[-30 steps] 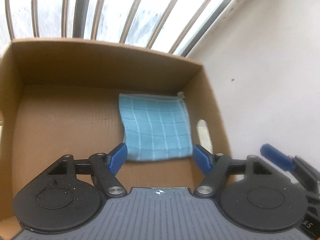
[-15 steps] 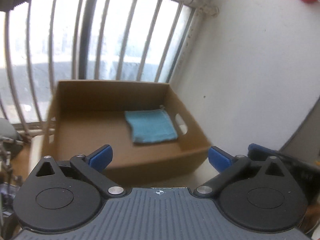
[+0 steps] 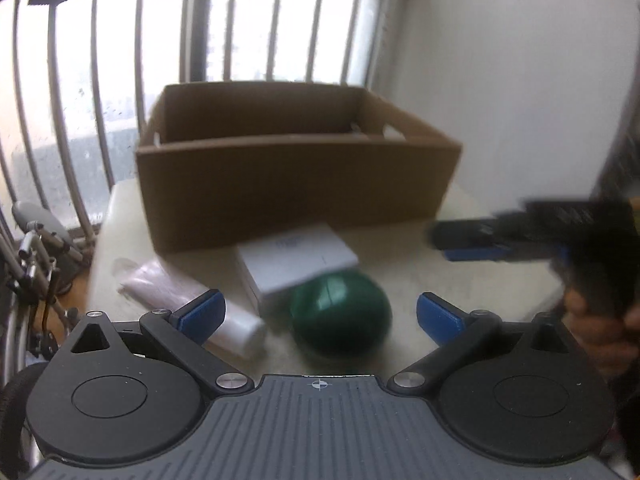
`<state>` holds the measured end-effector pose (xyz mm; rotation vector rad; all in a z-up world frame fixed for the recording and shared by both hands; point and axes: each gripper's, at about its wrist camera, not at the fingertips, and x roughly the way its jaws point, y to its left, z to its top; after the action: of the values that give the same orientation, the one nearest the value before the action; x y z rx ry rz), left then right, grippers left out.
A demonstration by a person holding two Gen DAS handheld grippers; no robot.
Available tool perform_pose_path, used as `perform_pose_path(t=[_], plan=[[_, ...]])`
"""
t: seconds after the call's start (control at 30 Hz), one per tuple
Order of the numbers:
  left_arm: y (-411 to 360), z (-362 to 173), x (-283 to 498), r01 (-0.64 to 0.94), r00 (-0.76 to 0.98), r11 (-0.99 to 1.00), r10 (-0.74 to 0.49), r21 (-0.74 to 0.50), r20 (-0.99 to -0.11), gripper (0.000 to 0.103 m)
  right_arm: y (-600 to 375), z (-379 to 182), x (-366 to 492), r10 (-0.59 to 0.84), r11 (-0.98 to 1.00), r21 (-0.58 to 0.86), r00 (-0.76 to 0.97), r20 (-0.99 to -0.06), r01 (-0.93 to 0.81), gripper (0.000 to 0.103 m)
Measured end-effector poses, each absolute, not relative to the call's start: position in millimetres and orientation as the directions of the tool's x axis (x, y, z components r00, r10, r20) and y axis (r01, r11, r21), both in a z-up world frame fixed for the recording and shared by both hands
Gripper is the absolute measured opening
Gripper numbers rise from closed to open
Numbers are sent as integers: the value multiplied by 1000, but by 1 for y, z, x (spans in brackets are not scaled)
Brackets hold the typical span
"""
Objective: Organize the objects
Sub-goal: 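Move the right gripper back toward the green ball on the table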
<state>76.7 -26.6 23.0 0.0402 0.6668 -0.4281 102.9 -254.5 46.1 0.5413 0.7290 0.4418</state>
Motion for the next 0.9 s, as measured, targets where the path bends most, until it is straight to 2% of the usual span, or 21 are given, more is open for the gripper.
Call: perform_pose_path(t=[0.07, 0.13, 0.23, 0.53, 0.9], plan=[[-35, 16, 70, 417, 705, 908, -355, -45, -614, 103, -244, 36, 108, 566, 769, 611, 643, -516, -187, 68], [-46, 7, 71, 436, 702, 900, -343, -4, -624, 103, -238, 27, 111, 578, 763, 620, 623, -527, -183, 63], [-56, -1, 76, 451, 699, 892, -342, 16, -629, 103, -233, 22, 117, 588, 757, 628, 605, -537, -178, 62], [-71, -18, 91, 479, 674, 877, -348, 27, -652, 103, -222, 18, 132, 589, 766, 618, 580, -562, -179, 62], [-63, -32, 79, 471, 668, 881, -389, -43, -635, 103, -219, 19, 133, 614, 759, 616, 545, -571, -210, 61]])
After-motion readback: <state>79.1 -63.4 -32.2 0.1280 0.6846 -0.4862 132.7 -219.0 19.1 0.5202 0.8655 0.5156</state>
